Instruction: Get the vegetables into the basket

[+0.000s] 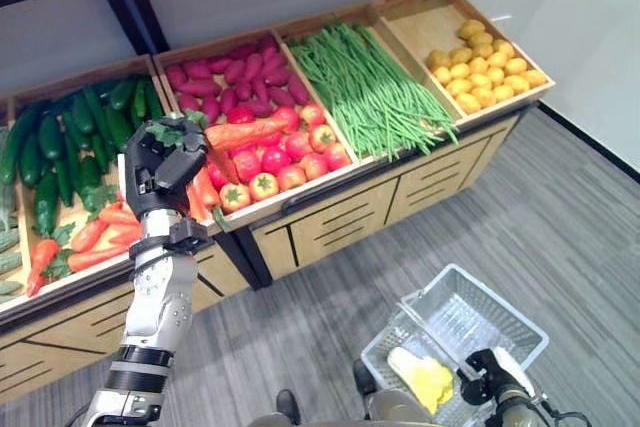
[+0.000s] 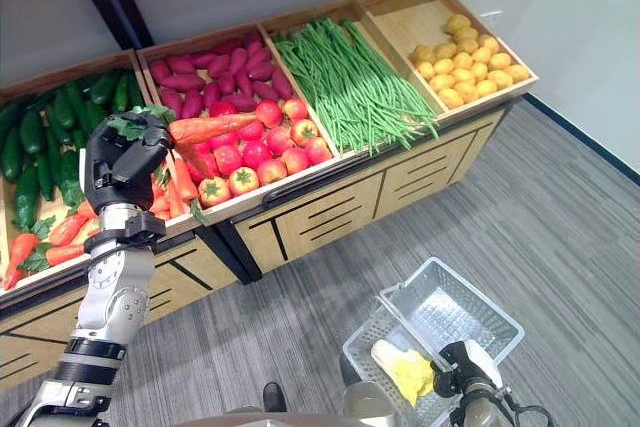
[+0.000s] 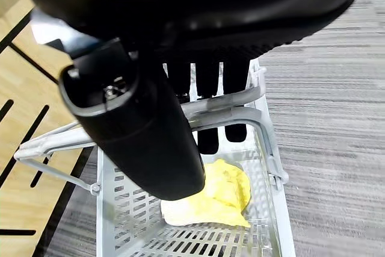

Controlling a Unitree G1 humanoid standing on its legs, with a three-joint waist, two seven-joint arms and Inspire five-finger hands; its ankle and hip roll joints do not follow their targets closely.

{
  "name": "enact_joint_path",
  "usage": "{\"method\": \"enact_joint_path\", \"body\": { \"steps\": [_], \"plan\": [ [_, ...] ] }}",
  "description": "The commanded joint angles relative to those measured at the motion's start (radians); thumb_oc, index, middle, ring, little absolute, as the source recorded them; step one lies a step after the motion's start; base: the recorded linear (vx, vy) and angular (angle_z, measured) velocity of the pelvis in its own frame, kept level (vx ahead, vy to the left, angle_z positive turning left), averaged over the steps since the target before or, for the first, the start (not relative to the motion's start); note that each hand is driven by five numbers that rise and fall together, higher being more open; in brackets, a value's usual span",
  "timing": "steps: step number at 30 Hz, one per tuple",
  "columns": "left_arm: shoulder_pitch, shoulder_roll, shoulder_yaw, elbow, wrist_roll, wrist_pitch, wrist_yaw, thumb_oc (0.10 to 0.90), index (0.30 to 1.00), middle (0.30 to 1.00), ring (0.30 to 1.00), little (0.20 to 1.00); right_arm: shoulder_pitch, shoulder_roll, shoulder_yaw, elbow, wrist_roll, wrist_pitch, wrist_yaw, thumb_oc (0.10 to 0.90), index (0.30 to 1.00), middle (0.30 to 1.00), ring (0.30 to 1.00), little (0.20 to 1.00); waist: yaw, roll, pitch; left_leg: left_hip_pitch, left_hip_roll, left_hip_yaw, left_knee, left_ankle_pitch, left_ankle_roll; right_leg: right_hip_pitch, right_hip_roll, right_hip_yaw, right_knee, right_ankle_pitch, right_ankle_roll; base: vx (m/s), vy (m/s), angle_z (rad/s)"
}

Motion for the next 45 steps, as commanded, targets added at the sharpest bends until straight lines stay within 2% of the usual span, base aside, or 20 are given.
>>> {"method": "enact_joint_path", "body": {
  "steps": [1, 2, 3, 4, 5, 6, 8, 10, 12, 18, 28, 32, 34, 35, 36, 37, 38, 41, 42, 45],
  "plan": [
    [-0.112, 0.067, 0.006, -0.098, 0.03, -0.117, -0.035, 0.4, 0.3, 0.3, 0.3, 0.3, -0.024, -0.03, -0.003, -0.011, 0.004, -0.042, -0.021, 0.4, 0.3, 0.3, 0.3, 0.3, -0.002, -0.068, -0.054, 0.005, -0.017, -0.028, 0.066, -0.109, 0.008, -0.062, -0.139, 0.03, 0.061, 0.044, 0.132, -0.17, 0.165, -0.21],
    [-0.11, 0.071, 0.004, -0.105, 0.027, -0.121, -0.037, 0.4, 0.3, 0.3, 0.3, 0.3, -0.03, -0.026, -0.003, -0.006, 0.002, -0.038, -0.023, 0.4, 0.3, 0.3, 0.3, 0.3, -0.006, -0.066, -0.046, -0.007, -0.024, 0.005, 0.066, -0.108, 0.012, -0.101, -0.144, 0.039, 0.062, 0.083, 0.144, -0.2, 0.14, -0.18],
    [-0.107, 0.079, 0.007, -0.105, 0.029, -0.122, -0.037, 0.4, 0.3, 0.3, 0.3, 0.3, -0.038, -0.023, -0.002, -0.008, 0.004, -0.036, -0.023, 0.4, 0.3, 0.3, 0.3, 0.3, 0.001, -0.064, -0.033, -0.01, -0.019, 0.029, 0.07, -0.108, 0.012, -0.125, -0.152, -0.017, 0.079, 0.095, 0.139, -0.17, 0.099, -0.65],
    [-0.108, 0.08, 0.007, -0.105, 0.029, -0.122, -0.037, 0.4, 0.3, 0.3, 0.3, 0.3, -0.039, -0.022, -0.002, -0.008, 0.004, -0.036, -0.023, 0.4, 0.3, 0.3, 0.3, 0.3, 0.003, -0.066, -0.035, -0.013, -0.019, 0.032, 0.071, -0.105, 0.011, -0.13, -0.151, -0.014, 0.079, 0.098, 0.138, -0.18, 0.06, -0.98],
    [-0.112, 0.096, 0.015, -0.112, 0.03, -0.119, -0.037, 0.4, 0.3, 0.3, 0.3, 0.3, -0.056, -0.014, 0.001, 0.004, 0.01, -0.033, -0.025, 0.4, 0.3, 0.3, 0.3, 0.3, 0.022, -0.053, -0.022, -0.018, -0.005, 0.073, 0.076, -0.111, 0.013, -0.137, -0.18, -0.182, 0.128, 0.051, 0.109, -0.16, 0.062, -1.15],
    [-0.112, 0.098, 0.019, -0.112, 0.033, -0.119, -0.035, 0.4, 0.3, 0.3, 0.3, 0.3, -0.062, -0.015, 0.005, 0.008, 0.01, -0.032, -0.026, 0.4, 0.3, 0.3, 0.3, 0.3, 0.026, -0.051, -0.019, -0.02, -0.001, 0.087, 0.078, -0.111, 0.014, -0.135, -0.183, -0.237, 0.162, 0.025, 0.096, -0.15, 0.066, -0.69],
    [-0.111, 0.096, 0.025, -0.115, 0.036, -0.117, -0.034, 0.4, 0.3, 0.3, 0.3, 0.3, -0.065, -0.015, 0.009, 0.006, 0.01, -0.033, -0.027, 0.4, 0.3, 0.3, 0.3, 0.3, 0.026, -0.05, -0.017, -0.02, 0.0, 0.101, 0.079, -0.11, 0.014, -0.128, -0.181, -0.268, 0.189, 0.003, 0.089, -0.08, 0.043, -0.82],
    [-0.098, 0.094, 0.031, -0.127, 0.048, -0.106, -0.043, 0.4, 0.3, 0.3, 0.3, 0.3, -0.073, -0.015, 0.024, 0.021, 0.015, -0.043, -0.029, 0.4, 0.3, 0.3, 0.3, 0.3, 0.036, -0.046, -0.025, -0.021, 0.003, 0.125, 0.071, -0.096, 0.017, -0.108, -0.121, -0.28, 0.266, -0.075, 0.064, -0.07, 0.016, -0.37],
    [-0.093, 0.1, 0.032, -0.124, 0.053, -0.101, -0.048, 0.4, 0.3, 0.3, 0.3, 0.3, -0.079, -0.021, 0.027, 0.021, 0.02, -0.043, -0.031, 0.4, 0.3, 0.3, 0.3, 0.3, 0.042, -0.048, -0.025, -0.01, 0.001, 0.145, 0.062, -0.094, 0.014, -0.095, -0.121, -0.304, 0.218, -0.065, 0.058, 0.03, -0.071, -0.38],
    [-0.087, 0.083, 0.029, -0.116, 0.053, -0.093, -0.06, 0.4, 0.3, 0.3, 0.3, 0.3, -0.048, -0.035, 0.025, -0.018, 0.014, -0.045, -0.023, 0.4, 0.3, 0.3, 0.3, 0.3, 0.022, -0.035, -0.043, 0.017, 0.02, 0.165, 0.063, -0.095, -0.006, -0.051, -0.09, -0.303, 0.139, -0.076, 0.049, 0.08, -0.113, -0.2],
    [-0.096, 0.054, -0.007, -0.102, 0.012, -0.093, -0.083, 0.4, 0.3, 0.3, 0.3, 0.3, 0.005, -0.087, -0.019, -0.053, 0.016, -0.05, -0.045, 0.4, 0.3, 0.3, 0.3, 0.3, -0.011, 0.016, -0.056, 0.029, 0.087, 0.154, 0.11, -0.063, -0.065, 0.007, -0.03, -0.289, 0.11, -0.123, 0.001, 0.05, -0.169, -0.04],
    [-0.121, 0.038, -0.036, -0.094, -0.011, -0.094, -0.097, 0.4, 0.3, 0.3, 0.3, 0.3, 0.023, -0.113, -0.048, -0.056, 0.034, -0.052, -0.058, 0.4, 0.3, 0.3, 0.3, 0.3, -0.02, 0.023, -0.043, -0.019, 0.143, 0.112, 0.236, -0.017, -0.109, 0.032, 0.0, -0.293, 0.111, -0.151, -0.039, 0.03, -0.247, 0.1],
    [-0.127, 0.029, -0.045, -0.099, -0.008, -0.1, -0.09, 0.4, 0.3, 0.3, 0.3, 0.3, 0.004, -0.126, -0.047, -0.045, 0.04, -0.048, -0.068, 0.4, 0.3, 0.3, 0.3, 0.3, -0.003, 0.024, -0.028, -0.059, 0.124, -0.01, 0.3, 0.02, -0.115, 0.037, 0.017, -0.26, 0.112, -0.156, -0.052, 0.03, -0.078, 0.07],
    [-0.127, 0.025, -0.045, -0.105, -0.006, -0.1, -0.082, 0.4, 0.3, 0.3, 0.3, 0.3, -0.009, -0.131, -0.046, -0.035, 0.044, -0.043, -0.075, 0.4, 0.3, 0.3, 0.3, 0.3, 0.014, 0.024, -0.022, -0.08, 0.087, -0.098, 0.28, 0.016, -0.103, 0.038, 0.015, -0.237, 0.11, -0.155, -0.05, 0.02, -0.002, -0.21],
    [-0.127, 0.025, -0.044, -0.105, -0.006, -0.1, -0.082, 0.4, 0.3, 0.3, 0.3, 0.3, -0.01, -0.131, -0.045, -0.034, 0.044, -0.043, -0.075, 0.4, 0.3, 0.3, 0.3, 0.3, 0.013, 0.023, -0.024, -0.082, 0.086, -0.098, 0.278, 0.019, -0.103, 0.035, 0.014, -0.238, 0.109, -0.153, -0.05, 0.02, 0.025, -0.39],
    [-0.123, 0.023, -0.038, -0.111, -0.003, -0.104, -0.08, 0.4, 0.3, 0.3, 0.3, 0.3, -0.018, -0.132, -0.043, -0.025, 0.046, -0.042, -0.075, 0.4, 0.3, 0.3, 0.3, 0.3, 0.022, 0.02, -0.022, -0.099, 0.066, -0.145, 0.247, 0.006, -0.093, 0.034, 0.011, -0.22, 0.11, -0.152, -0.044, 0.06, 0.036, -0.71],
    [-0.105, 0.025, -0.022, -0.118, 0.007, -0.107, -0.076, 0.4, 0.3, 0.3, 0.3, 0.3, -0.03, -0.138, -0.034, -0.018, 0.046, -0.041, -0.073, 0.4, 0.3, 0.3, 0.3, 0.3, 0.031, 0.01, -0.022, -0.124, 0.071, -0.193, 0.185, -0.012, -0.079, 0.026, 0.007, -0.172, 0.11, -0.146, -0.034, 0.1, 0.057, -0.67],
    [-0.091, 0.023, -0.008, -0.133, 0.019, -0.119, -0.07, 0.4, 0.3, 0.3, 0.3, 0.3, -0.05, -0.137, -0.029, 0.024, 0.055, -0.044, -0.079, 0.4, 0.3, 0.3, 0.3, 0.3, 0.051, 0.014, -0.018, -0.183, 0.073, -0.291, 0.145, 0.033, -0.084, 0.022, 0.011, -0.122, 0.125, -0.152, -0.028, 0.13, 0.09, -0.48],
    [-0.083, 0.026, -0.004, -0.137, 0.024, -0.124, -0.068, 0.4, 0.3, 0.3, 0.3, 0.3, -0.053, -0.135, -0.025, 0.019, 0.054, -0.045, -0.077, 0.4, 0.3, 0.3, 0.3, 0.3, 0.052, 0.018, -0.016, -0.187, 0.069, -0.308, 0.139, 0.038, -0.084, 0.021, 0.012, -0.107, 0.134, -0.157, -0.028, 0.09, 0.11, -0.6],
    [-0.073, 0.026, 0.001, -0.141, 0.031, -0.121, -0.077, 0.4, 0.3, 0.3, 0.3, 0.3, -0.048, -0.122, -0.019, 0.036, 0.051, -0.048, -0.069, 0.4, 0.3, 0.3, 0.3, 0.3, 0.043, 0.023, -0.019, -0.162, 0.068, -0.285, 0.135, 0.021, -0.078, 0.021, 0.012, -0.083, 0.141, -0.164, -0.025, 0.08, 0.159, -0.73]
  ]
}}
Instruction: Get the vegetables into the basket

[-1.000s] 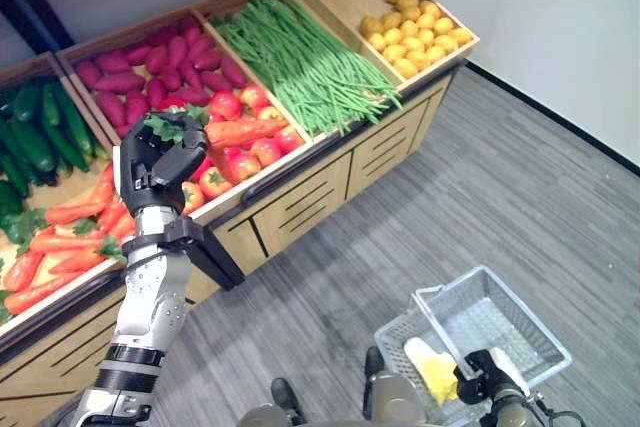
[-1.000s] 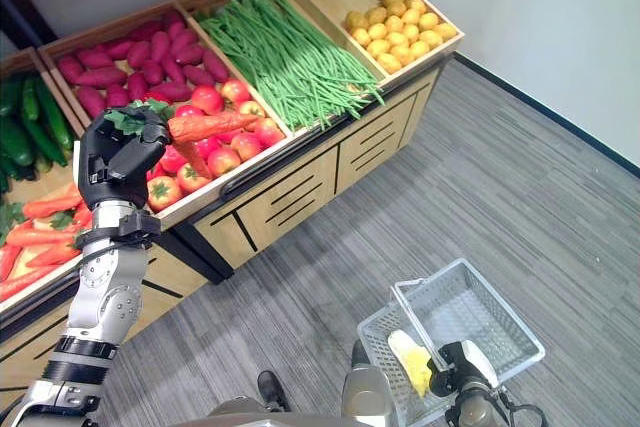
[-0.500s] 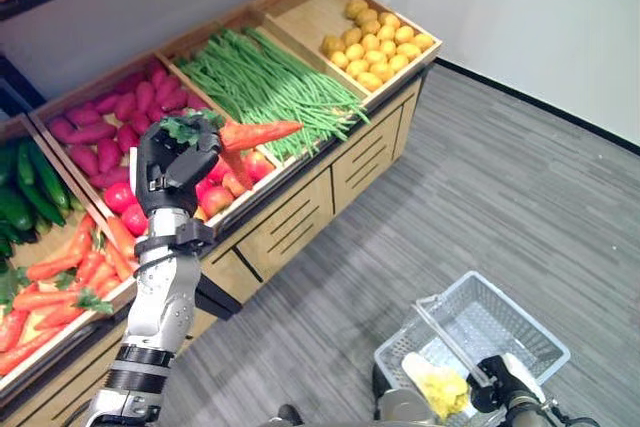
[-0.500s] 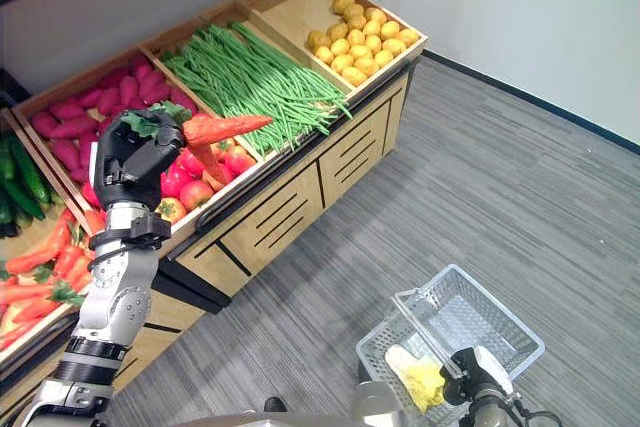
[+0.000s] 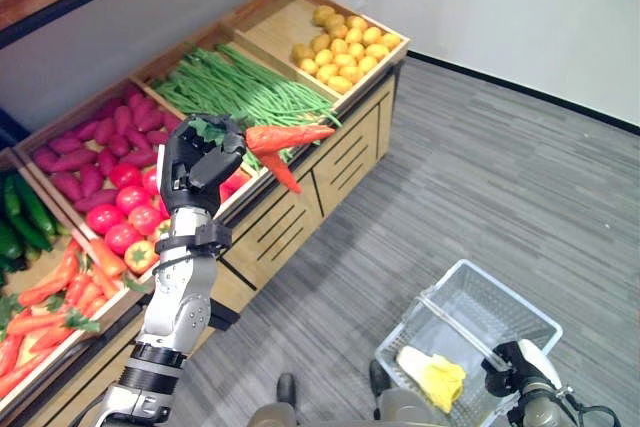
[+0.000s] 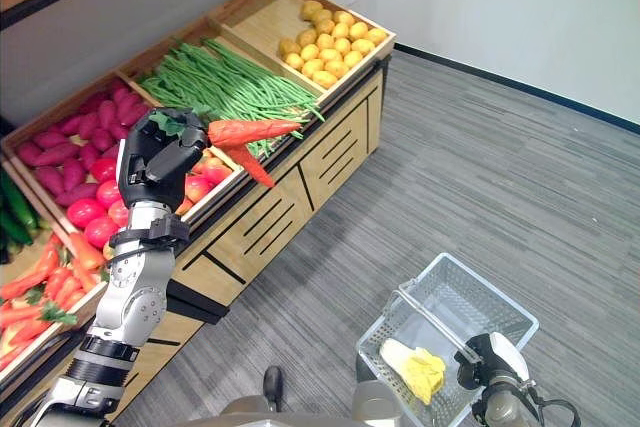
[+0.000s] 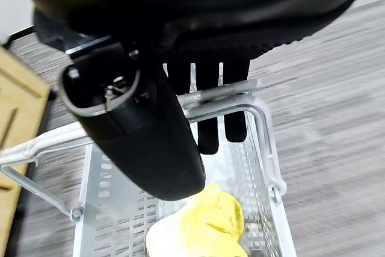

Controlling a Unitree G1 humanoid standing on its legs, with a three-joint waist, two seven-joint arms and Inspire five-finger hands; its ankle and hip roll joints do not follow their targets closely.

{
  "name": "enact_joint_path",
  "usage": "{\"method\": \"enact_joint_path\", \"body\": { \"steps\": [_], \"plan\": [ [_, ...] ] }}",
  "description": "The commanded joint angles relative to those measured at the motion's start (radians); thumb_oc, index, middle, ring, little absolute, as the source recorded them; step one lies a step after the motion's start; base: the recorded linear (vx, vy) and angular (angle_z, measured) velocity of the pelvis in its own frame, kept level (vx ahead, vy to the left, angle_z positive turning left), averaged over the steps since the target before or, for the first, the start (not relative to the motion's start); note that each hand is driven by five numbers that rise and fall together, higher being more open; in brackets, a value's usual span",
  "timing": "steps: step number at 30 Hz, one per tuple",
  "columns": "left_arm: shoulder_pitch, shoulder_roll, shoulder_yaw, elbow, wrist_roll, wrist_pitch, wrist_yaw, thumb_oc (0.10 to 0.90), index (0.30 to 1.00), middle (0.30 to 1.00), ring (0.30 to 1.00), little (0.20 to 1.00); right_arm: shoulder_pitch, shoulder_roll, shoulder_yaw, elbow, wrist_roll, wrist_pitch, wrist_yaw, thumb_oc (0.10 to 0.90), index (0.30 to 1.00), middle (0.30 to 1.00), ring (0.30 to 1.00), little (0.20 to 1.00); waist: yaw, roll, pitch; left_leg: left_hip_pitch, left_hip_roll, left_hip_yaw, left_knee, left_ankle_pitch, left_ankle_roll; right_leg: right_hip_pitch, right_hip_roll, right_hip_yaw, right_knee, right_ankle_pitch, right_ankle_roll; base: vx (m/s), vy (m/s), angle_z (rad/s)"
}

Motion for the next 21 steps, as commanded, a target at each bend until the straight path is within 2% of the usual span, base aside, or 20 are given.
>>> {"method": "enact_joint_path", "body": {
  "steps": [1, 2, 4, 6, 9, 11, 12, 13, 14, 15, 16, 18, 19, 21],
  "plan": [
    [-0.072, 0.037, 0.07, -0.092, 0.038, -0.117, -0.022, 0.4, 0.3, 0.3, 0.3, 0.3, 0.012, -0.036, 0.009, -0.035, 0.047, -0.046, -0.042, 0.4, 0.3, 0.3, 0.3, 0.3, -0.018, -0.016, -0.042, -0.018, -0.011, 0.072, 0.067, 0.017, 0.026, 0.044, -0.003, 0.003, 0.079, -0.08, 0.052, 0.06, 0.163, -0.89],
    [-0.072, 0.037, 0.07, -0.091, 0.038, -0.117, -0.022, 0.4, 0.3, 0.3, 0.3, 0.3, 0.012, -0.035, 0.009, -0.035, 0.047, -0.046, -0.042, 0.4, 0.3, 0.3, 0.3, 0.3, -0.016, -0.016, -0.041, -0.017, -0.012, 0.074, 0.066, 0.016, 0.027, 0.044, -0.003, 0.004, 0.078, -0.08, 0.053, 0.13, 0.339, -0.86],
    [-0.066, 0.045, 0.056, -0.08, 0.04, -0.115, -0.026, 0.4, 0.3, 0.3, 0.3, 0.3, 0.018, -0.011, 0.01, -0.049, 0.048, -0.043, -0.034, 0.4, 0.3, 0.3, 0.3, 0.3, -0.027, -0.025, -0.055, 0.015, -0.039, 0.145, 0.047, -0.01, 0.055, 0.024, -0.037, 0.063, 0.08, -0.063, 0.086, 0.09, 0.389, -0.75],
    [-0.075, 0.05, 0.045, -0.07, 0.045, -0.116, -0.028, 0.4, 0.3, 0.3, 0.3, 0.3, 0.008, 0.004, 0.012, -0.042, 0.052, -0.04, -0.034, 0.4, 0.3, 0.3, 0.3, 0.3, -0.027, -0.034, -0.056, 0.02, -0.057, 0.19, 0.048, -0.027, 0.072, -0.005, -0.059, 0.096, 0.083, -0.039, 0.113, 0.0, 0.334, -0.8],
    [-0.075, 0.062, 0.043, -0.061, 0.05, -0.113, -0.038, 0.4, 0.3, 0.3, 0.3, 0.3, 0.006, 0.007, 0.008, -0.048, 0.05, -0.041, -0.03, 0.4, 0.3, 0.3, 0.3, 0.3, -0.031, -0.044, -0.054, 0.023, -0.075, 0.228, 0.06, -0.051, 0.087, -0.025, -0.079, 0.129, 0.073, -0.008, 0.141, -0.03, 0.246, -0.62],
    [-0.08, 0.078, 0.044, -0.055, 0.052, -0.123, -0.04, 0.4, 0.3, 0.3, 0.3, 0.3, -0.03, 0.01, 0.012, -0.061, 0.053, -0.039, -0.037, 0.4, 0.3, 0.3, 0.3, 0.3, -0.033, -0.054, -0.038, 0.016, -0.084, 0.291, 0.056, -0.057, 0.098, -0.097, -0.088, 0.162, 0.068, 0.084, 0.184, -0.18, 0.209, -0.57],
    [-0.084, 0.085, 0.044, -0.053, 0.053, -0.123, -0.039, 0.4, 0.3, 0.3, 0.3, 0.3, -0.042, 0.012, 0.013, -0.058, 0.057, -0.04, -0.039, 0.4, 0.3, 0.3, 0.3, 0.3, -0.026, -0.055, -0.033, 0.008, -0.078, 0.307, 0.056, -0.056, 0.098, -0.116, -0.085, 0.152, 0.079, 0.085, 0.182, -0.2, 0.097, -1.0],
    [-0.083, 0.09, 0.042, -0.053, 0.056, -0.123, -0.037, 0.4, 0.3, 0.3, 0.3, 0.3, -0.049, 0.013, 0.017, -0.065, 0.058, -0.041, -0.041, 0.4, 0.3, 0.3, 0.3, 0.3, -0.016, -0.054, -0.025, 0.001, -0.071, 0.32, 0.062, -0.055, 0.1, -0.126, -0.087, 0.102, 0.104, 0.068, 0.172, -0.18, 0.077, -1.23],
    [-0.084, 0.095, 0.043, -0.042, 0.057, -0.117, -0.035, 0.4, 0.3, 0.3, 0.3, 0.3, -0.055, 0.019, 0.021, -0.061, 0.065, -0.046, -0.044, 0.4, 0.3, 0.3, 0.3, 0.3, -0.004, -0.046, -0.017, -0.004, -0.057, 0.335, 0.052, -0.045, 0.102, -0.105, -0.09, -0.014, 0.173, 0.008, 0.139, -0.15, 0.074, -0.8],
    [-0.081, 0.093, 0.044, -0.042, 0.058, -0.115, -0.034, 0.4, 0.3, 0.3, 0.3, 0.3, -0.053, 0.021, 0.021, -0.067, 0.067, -0.048, -0.044, 0.4, 0.3, 0.3, 0.3, 0.3, -0.005, -0.047, -0.02, -0.002, -0.054, 0.345, 0.045, -0.04, 0.102, -0.096, -0.084, -0.028, 0.188, -0.006, 0.133, -0.17, 0.081, -0.57],
    [-0.081, 0.091, 0.049, -0.037, 0.053, -0.108, -0.033, 0.4, 0.3, 0.3, 0.3, 0.3, -0.047, 0.027, 0.023, -0.058, 0.07, -0.053, -0.046, 0.4, 0.3, 0.3, 0.3, 0.3, 0.0, -0.046, -0.026, 0.001, -0.044, 0.367, 0.031, -0.031, 0.101, -0.078, -0.065, -0.066, 0.235, -0.053, 0.119, -0.1, 0.028, -0.29],
    [-0.069, 0.095, 0.067, -0.05, 0.063, -0.102, -0.026, 0.4, 0.3, 0.3, 0.3, 0.3, -0.044, 0.034, 0.02, -0.055, 0.073, -0.053, -0.05, 0.4, 0.3, 0.3, 0.3, 0.3, 0.023, -0.051, -0.032, 0.005, -0.034, 0.413, 0.029, -0.028, 0.097, -0.045, -0.08, -0.164, 0.255, -0.092, 0.109, -0.09, -0.066, -0.75],
    [-0.065, 0.098, 0.076, -0.048, 0.067, -0.098, -0.028, 0.4, 0.3, 0.3, 0.3, 0.3, -0.045, 0.037, 0.023, -0.063, 0.072, -0.053, -0.051, 0.4, 0.3, 0.3, 0.3, 0.3, 0.031, -0.065, -0.037, 0.012, -0.033, 0.441, 0.024, -0.021, 0.088, -0.029, -0.082, -0.188, 0.198, -0.075, 0.111, -0.06, -0.161, -1.07],
    [-0.058, 0.1, 0.083, -0.046, 0.068, -0.099, -0.037, 0.4, 0.3, 0.3, 0.3, 0.3, -0.03, 0.033, 0.022, -0.083, 0.071, -0.055, -0.049, 0.4, 0.3, 0.3, 0.3, 0.3, 0.023, -0.063, -0.042, 0.013, -0.022, 0.458, 0.036, -0.013, 0.076, -0.015, -0.064, -0.183, 0.144, -0.077, 0.104, -0.03, -0.239, -0.81]
  ]
}}
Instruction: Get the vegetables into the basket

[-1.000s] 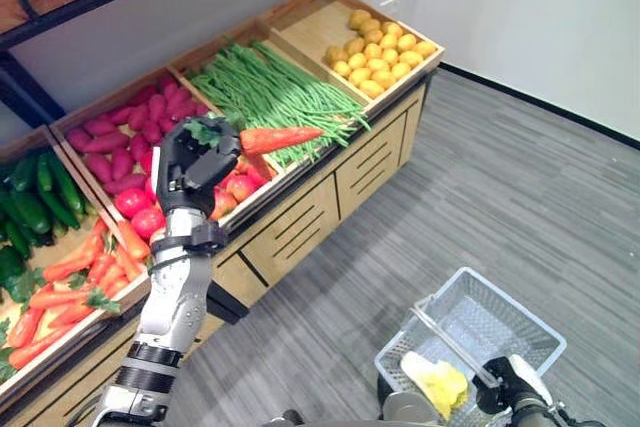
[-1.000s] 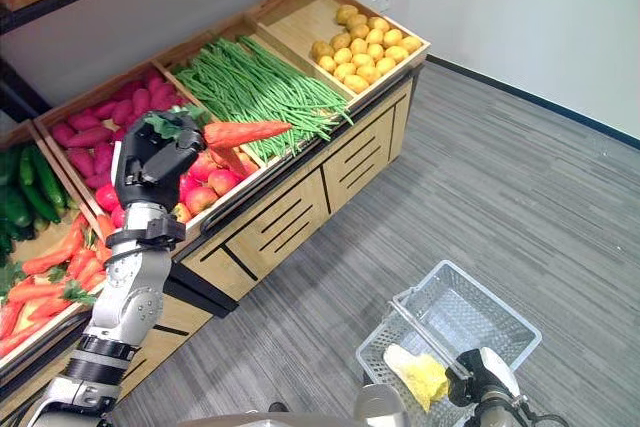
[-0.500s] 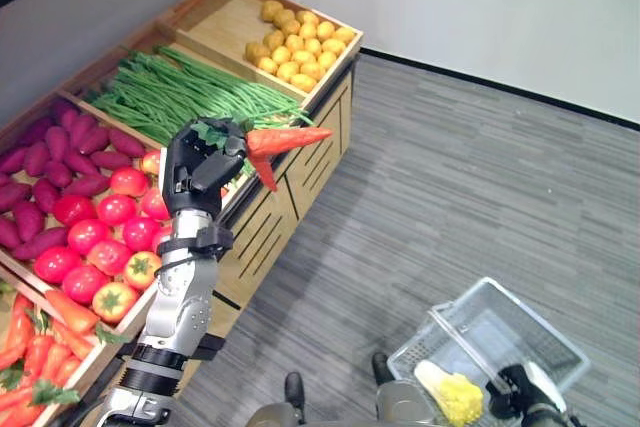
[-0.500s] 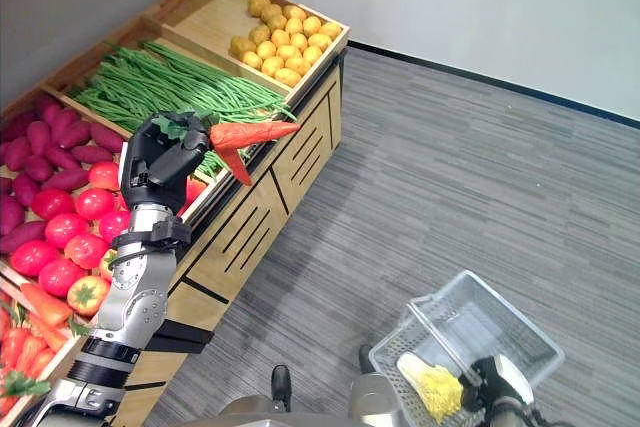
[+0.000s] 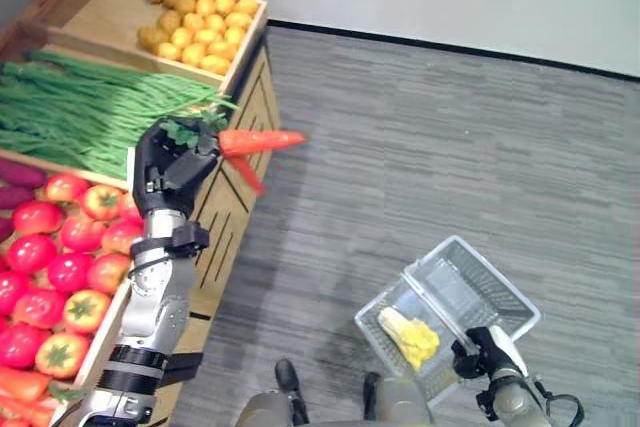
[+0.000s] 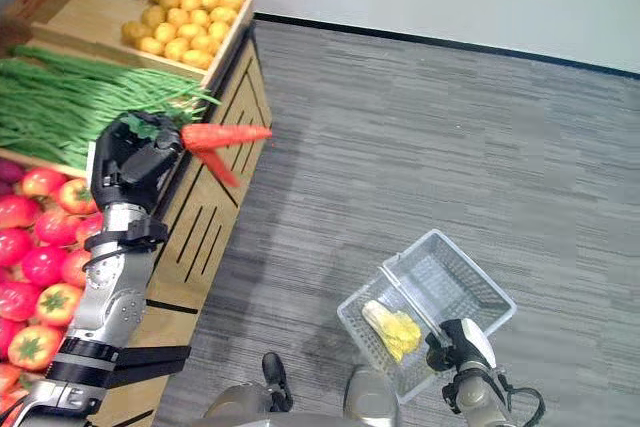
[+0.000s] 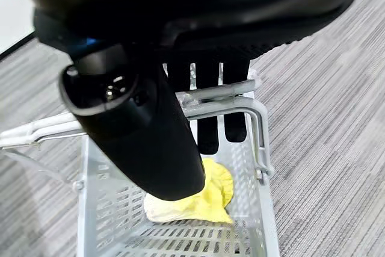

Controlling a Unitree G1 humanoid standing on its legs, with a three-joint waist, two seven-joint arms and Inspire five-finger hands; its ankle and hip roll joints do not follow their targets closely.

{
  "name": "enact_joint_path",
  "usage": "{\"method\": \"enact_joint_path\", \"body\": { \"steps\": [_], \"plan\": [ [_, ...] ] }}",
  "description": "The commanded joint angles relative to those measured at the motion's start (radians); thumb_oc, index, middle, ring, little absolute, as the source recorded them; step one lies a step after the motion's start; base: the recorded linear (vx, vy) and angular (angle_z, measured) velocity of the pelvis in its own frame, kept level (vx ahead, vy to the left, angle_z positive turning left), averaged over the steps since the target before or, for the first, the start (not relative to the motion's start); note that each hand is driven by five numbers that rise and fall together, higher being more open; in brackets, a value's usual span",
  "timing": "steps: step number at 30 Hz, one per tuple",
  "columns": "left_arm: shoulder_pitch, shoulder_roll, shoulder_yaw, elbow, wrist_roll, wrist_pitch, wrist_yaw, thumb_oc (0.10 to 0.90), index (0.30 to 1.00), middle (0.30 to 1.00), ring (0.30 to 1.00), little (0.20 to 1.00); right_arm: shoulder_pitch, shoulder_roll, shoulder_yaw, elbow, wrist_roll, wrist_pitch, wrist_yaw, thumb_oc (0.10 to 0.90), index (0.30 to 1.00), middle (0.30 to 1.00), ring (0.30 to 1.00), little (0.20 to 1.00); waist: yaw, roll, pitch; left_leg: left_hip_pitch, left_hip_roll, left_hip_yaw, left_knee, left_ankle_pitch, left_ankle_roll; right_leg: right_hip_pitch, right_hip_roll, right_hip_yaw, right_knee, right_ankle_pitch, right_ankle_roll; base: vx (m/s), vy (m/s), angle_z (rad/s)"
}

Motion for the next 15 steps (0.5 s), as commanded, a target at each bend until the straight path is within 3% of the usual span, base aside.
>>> {"method": "enact_joint_path", "body": {
  "steps": [1, 5, 7, 9, 10, 12, 15],
  "plan": [
    [-0.072, 0.016, 0.016, -0.091, 0.043, -0.082, -0.037, 0.4, 0.3, 0.3, 0.3, 0.3, 0.023, -0.067, -0.005, -0.027, 0.028, -0.027, -0.049, 0.4, 0.3, 0.3, 0.3, 0.3, -0.014, -0.015, -0.083, -0.036, -0.003, -0.032, 0.042, -0.036, -0.039, -0.035, -0.009, 0.089, -0.081, 0.114, 0.042, -0.02, -0.335, -0.49],
    [-0.065, -0.014, 0.016, -0.091, 0.03, -0.076, -0.041, 0.4, 0.3, 0.3, 0.3, 0.3, 0.071, -0.098, -0.024, -0.1, 0.022, -0.033, -0.046, 0.4, 0.3, 0.3, 0.3, 0.3, -0.04, 0.005, -0.075, -0.03, 0.039, -0.035, 0.062, 0.003, -0.083, 0.011, 0.035, 0.098, -0.139, 0.112, 0.011, -0.02, -0.353, -0.13],
    [-0.063, -0.026, -0.003, -0.082, 0.029, -0.069, -0.049, 0.4, 0.3, 0.3, 0.3, 0.3, 0.086, -0.128, -0.044, -0.122, 0.032, -0.04, -0.05, 0.4, 0.3, 0.3, 0.3, 0.3, -0.043, 0.009, -0.059, -0.065, 0.064, -0.067, 0.164, 0.007, -0.111, 0.035, 0.047, 0.1, -0.159, 0.112, -0.015, -0.02, -0.312, -0.01],
    [-0.063, -0.026, -0.006, -0.08, 0.029, -0.067, -0.052, 0.4, 0.3, 0.3, 0.3, 0.3, 0.081, -0.149, -0.049, -0.14, 0.028, -0.041, -0.053, 0.4, 0.3, 0.3, 0.3, 0.3, -0.038, 0.01, -0.054, -0.089, 0.063, -0.129, 0.212, 0.024, -0.123, 0.034, 0.054, 0.118, -0.165, 0.12, -0.026, -0.02, -0.132, -0.05],
    [-0.053, -0.032, -0.002, -0.09, 0.023, -0.067, -0.05, 0.4, 0.3, 0.3, 0.3, 0.3, 0.053, -0.166, -0.044, -0.13, 0.028, -0.036, -0.064, 0.4, 0.3, 0.3, 0.3, 0.3, -0.017, 0.014, -0.05, -0.102, 0.027, -0.263, 0.194, 0.018, -0.115, 0.03, 0.056, 0.146, -0.167, 0.119, -0.027, 0.0, -0.016, -0.4],
    [-0.024, -0.035, 0.005, -0.092, 0.023, -0.074, -0.042, 0.4, 0.3, 0.3, 0.3, 0.3, 0.02, -0.181, -0.039, -0.117, 0.038, -0.04, -0.079, 0.4, 0.3, 0.3, 0.3, 0.3, 0.013, 0.021, -0.065, -0.122, 0.012, -0.411, 0.087, 0.02, -0.098, 0.015, 0.067, 0.206, -0.171, 0.129, -0.021, 0.05, 0.023, -0.83],
    [-0.019, -0.032, -0.015, -0.093, 0.007, -0.078, -0.048, 0.4, 0.3, 0.3, 0.3, 0.3, -0.025, -0.179, -0.025, -0.112, 0.057, -0.046, -0.096, 0.4, 0.3, 0.3, 0.3, 0.3, 0.006, 0.037, -0.087, -0.068, 0.014, -0.398, 0.005, 0.034, -0.086, 0.011, 0.072, 0.224, -0.151, 0.117, -0.016, 0.12, 0.158, -0.77]
  ]
}}
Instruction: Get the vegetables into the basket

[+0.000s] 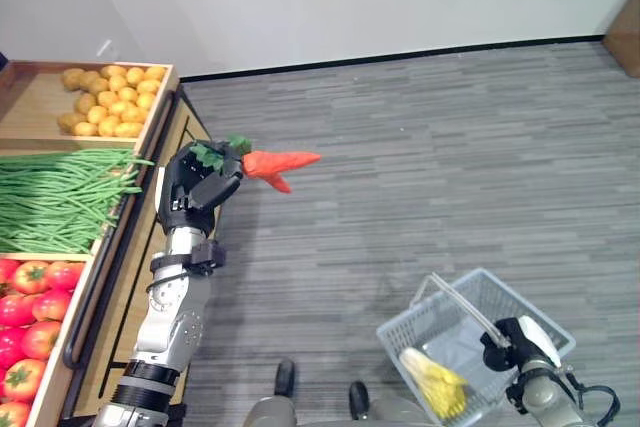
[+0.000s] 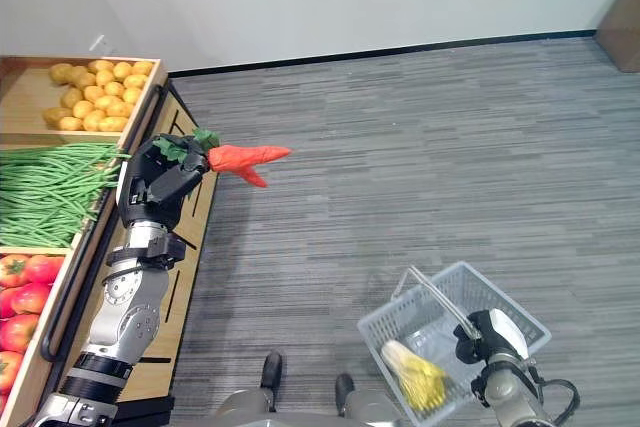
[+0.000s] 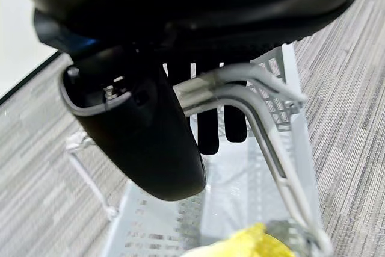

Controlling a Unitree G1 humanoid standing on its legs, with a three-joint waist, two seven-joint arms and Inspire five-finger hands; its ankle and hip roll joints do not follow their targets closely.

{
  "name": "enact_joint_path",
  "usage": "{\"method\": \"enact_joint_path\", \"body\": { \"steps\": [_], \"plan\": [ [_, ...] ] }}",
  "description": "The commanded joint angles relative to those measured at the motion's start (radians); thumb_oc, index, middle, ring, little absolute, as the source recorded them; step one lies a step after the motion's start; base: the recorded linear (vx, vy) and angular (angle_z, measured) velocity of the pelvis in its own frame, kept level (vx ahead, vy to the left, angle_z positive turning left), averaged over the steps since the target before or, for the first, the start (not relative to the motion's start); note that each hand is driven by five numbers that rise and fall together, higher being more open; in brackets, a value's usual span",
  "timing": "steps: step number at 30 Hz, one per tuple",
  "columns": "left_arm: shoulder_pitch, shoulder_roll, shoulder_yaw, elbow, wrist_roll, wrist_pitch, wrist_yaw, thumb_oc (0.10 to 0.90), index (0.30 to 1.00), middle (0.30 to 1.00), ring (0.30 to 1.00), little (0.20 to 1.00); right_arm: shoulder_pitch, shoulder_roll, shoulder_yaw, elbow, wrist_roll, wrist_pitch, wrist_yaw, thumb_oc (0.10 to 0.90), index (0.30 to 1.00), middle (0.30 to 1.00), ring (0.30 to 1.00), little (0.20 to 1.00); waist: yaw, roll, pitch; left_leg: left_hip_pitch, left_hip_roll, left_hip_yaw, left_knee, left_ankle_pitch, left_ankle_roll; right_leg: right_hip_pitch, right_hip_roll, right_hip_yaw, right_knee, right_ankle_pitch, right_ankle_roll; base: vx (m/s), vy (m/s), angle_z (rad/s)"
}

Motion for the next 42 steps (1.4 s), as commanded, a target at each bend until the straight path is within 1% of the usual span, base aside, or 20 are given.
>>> {"method": "enact_joint_path", "body": {
  "steps": [1, 4, 6, 10, 12, 14, 16, 21, 25, 27, 30, 31, 32, 33, 40, 42],
  "plan": [
    [-0.101, 0.036, 0.034, -0.1, -0.008, -0.1, -0.013, 0.4, 0.3, 0.3, 0.3, 0.3, -0.038, -0.044, -0.02, -0.052, 0.043, -0.082, -0.088, 0.4, 0.3, 0.3, 0.3, 0.3, 0.014, 0.015, -0.038, 0.058, -0.006, 0.137, 0.026, -0.005, 0.047, -0.023, -0.086, 0.046, -0.025, 0.02, 0.106, 0.09, 0.273, -0.25],
    [-0.087, 0.031, 0.033, -0.097, -0.013, -0.098, -0.016, 0.4, 0.3, 0.3, 0.3, 0.3, -0.038, -0.026, -0.009, -0.084, 0.035, -0.082, -0.081, 0.4, 0.3, 0.3, 0.3, 0.3, 0.017, 0.007, -0.054, 0.098, -0.023, 0.184, -0.01, -0.02, 0.062, -0.02, -0.113, 0.077, -0.042, 0.038, 0.129, 0.05, 0.23, -0.31],
    [-0.083, 0.032, 0.031, -0.093, -0.007, -0.094, -0.016, 0.4, 0.3, 0.3, 0.3, 0.3, -0.04, -0.014, -0.004, -0.084, 0.029, -0.079, -0.078, 0.4, 0.3, 0.3, 0.3, 0.3, 0.019, 0.002, -0.064, 0.1, -0.033, 0.198, -0.02, -0.029, 0.068, -0.028, -0.131, 0.083, -0.056, 0.052, 0.146, 0.0, 0.202, -0.38],
    [-0.084, 0.044, 0.011, -0.087, 0.0, -0.082, -0.027, 0.4, 0.3, 0.3, 0.3, 0.3, -0.052, -0.005, -0.004, -0.037, 0.032, -0.07, -0.075, 0.4, 0.3, 0.3, 0.3, 0.3, 0.022, -0.013, -0.075, 0.095, -0.047, 0.202, -0.02, -0.042, 0.076, -0.032, -0.154, 0.081, -0.079, 0.074, 0.166, -0.01, 0.118, 0.04],
    [-0.088, 0.047, 0.005, -0.087, -0.001, -0.08, -0.029, 0.4, 0.3, 0.3, 0.3, 0.3, -0.059, -0.009, -0.005, -0.039, 0.033, -0.069, -0.077, 0.4, 0.3, 0.3, 0.3, 0.3, 0.025, -0.016, -0.078, 0.095, -0.05, 0.204, -0.02, -0.044, 0.076, -0.031, -0.161, 0.08, -0.091, 0.083, 0.171, -0.01, 0.044, 0.04],
    [-0.092, 0.053, 0.0, -0.089, -0.002, -0.079, -0.031, 0.4, 0.3, 0.3, 0.3, 0.3, -0.069, -0.022, -0.006, -0.051, 0.032, -0.07, -0.08, 0.4, 0.3, 0.3, 0.3, 0.3, 0.027, -0.019, -0.083, 0.098, -0.051, 0.205, -0.02, -0.046, 0.076, -0.028, -0.166, 0.08, -0.105, 0.092, 0.176, 0.0, 0.021, -0.13],
    [-0.096, 0.066, -0.016, -0.091, -0.006, -0.072, -0.041, 0.4, 0.3, 0.3, 0.3, 0.3, -0.105, -0.072, 0.008, -0.107, 0.013, -0.069, -0.076, 0.4, 0.3, 0.3, 0.3, 0.3, 0.03, -0.023, -0.092, 0.112, -0.051, 0.209, -0.02, -0.052, 0.074, -0.012, -0.168, 0.083, -0.123, 0.104, 0.178, 0.01, 0.002, -0.02],
    [-0.1, 0.077, -0.062, -0.092, -0.007, -0.052, -0.071, 0.4, 0.3, 0.3, 0.3, 0.3, -0.168, -0.128, 0.021, -0.223, 0.004, -0.077, -0.075, 0.4, 0.3, 0.3, 0.3, 0.3, 0.03, -0.024, -0.098, 0.12, -0.048, 0.212, -0.02, -0.056, 0.072, -0.004, -0.168, 0.088, -0.136, 0.112, 0.18, 0.01, -0.013, -0.05],
    [-0.108, 0.089, -0.097, -0.087, -0.006, -0.041, -0.1, 0.4, 0.3, 0.3, 0.3, 0.3, -0.214, -0.153, 0.032, -0.283, 0.004, -0.09, -0.074, 0.4, 0.3, 0.3, 0.3, 0.3, 0.029, -0.022, -0.099, 0.121, -0.046, 0.216, -0.02, -0.056, 0.07, -0.005, -0.166, 0.089, -0.14, 0.116, 0.181, 0.0, -0.002, -0.01],
    [-0.122, 0.105, -0.151, -0.087, -0.011, -0.028, -0.133, 0.4, 0.3, 0.3, 0.3, 0.3, -0.274, -0.169, 0.057, -0.339, 0.01, -0.099, -0.071, 0.4, 0.3, 0.3, 0.3, 0.3, 0.028, -0.02, -0.102, 0.122, -0.042, 0.222, -0.02, -0.055, 0.069, -0.006, -0.165, 0.091, -0.142, 0.12, 0.181, -0.01, -0.011, -0.03],
    [-0.15, 0.116, -0.211, -0.086, -0.02, -0.015, -0.157, 0.4, 0.3, 0.3, 0.3, 0.3, -0.338, -0.175, 0.094, -0.332, 0.02, -0.102, -0.072, 0.4, 0.3, 0.3, 0.3, 0.3, 0.03, -0.018, -0.106, 0.122, -0.04, 0.225, -0.02, -0.057, 0.067, -0.007, -0.164, 0.091, -0.143, 0.121, 0.182, -0.01, -0.007, -0.04],
    [-0.15, 0.116, -0.211, -0.085, -0.021, -0.015, -0.157, 0.4, 0.3, 0.3, 0.3, 0.3, -0.34, -0.175, 0.095, -0.331, 0.021, -0.102, -0.073, 0.4, 0.3, 0.3, 0.3, 0.3, 0.03, -0.018, -0.105, 0.122, -0.04, 0.225, -0.02, -0.057, 0.067, -0.007, -0.163, 0.091, -0.143, 0.121, 0.182, 0.0, 0.0, 0.0],
    [-0.16, 0.12, -0.233, -0.086, -0.022, -0.013, -0.165, 0.4, 0.3, 0.3, 0.3, 0.3, -0.36, -0.177, 0.108, -0.32, 0.022, -0.1, -0.072, 0.4, 0.3, 0.3, 0.3, 0.3, 0.03, -0.018, -0.106, 0.123, -0.039, 0.225, -0.02, -0.057, 0.067, -0.007, -0.163, 0.09, -0.143, 0.121, 0.182, 0.0, 0.0, 0.0],
    [-0.178, 0.128, -0.278, -0.085, -0.033, -0.005, -0.191, 0.4, 0.3, 0.3, 0.3, 0.3, -0.416, -0.179, 0.137, -0.291, 0.032, -0.1, -0.073, 0.4, 0.3, 0.3, 0.3, 0.3, 0.032, -0.016, -0.107, 0.124, -0.038, 0.227, -0.02, -0.057, 0.065, -0.007, -0.161, 0.09, -0.143, 0.121, 0.183, 0.0, 0.0, 0.0],
    [-0.223, 0.169, -0.412, -0.082, -0.045, 0.022, -0.251, 0.4, 0.3, 0.3, 0.3, 0.3, -0.546, -0.166, 0.197, -0.211, 0.077, -0.094, -0.081, 0.4, 0.3, 0.3, 0.3, 0.3, 0.039, -0.011, -0.107, 0.122, -0.037, 0.228, -0.02, -0.057, 0.064, -0.006, -0.16, 0.088, -0.143, 0.123, 0.184, 0.0, 0.0, 0.0],
    [-0.251, 0.19, -0.466, -0.093, -0.044, 0.03, -0.275, 0.4, 0.3, 0.3, 0.3, 0.3, -0.6, -0.157, 0.228, -0.169, 0.088, -0.092, -0.085, 0.4, 0.3, 0.3, 0.3, 0.3, 0.042, -0.009, -0.106, 0.12, -0.036, 0.228, -0.02, -0.056, 0.063, -0.007, -0.16, 0.086, -0.143, 0.125, 0.184, 0.0, 0.0, 0.0]
  ]
}}
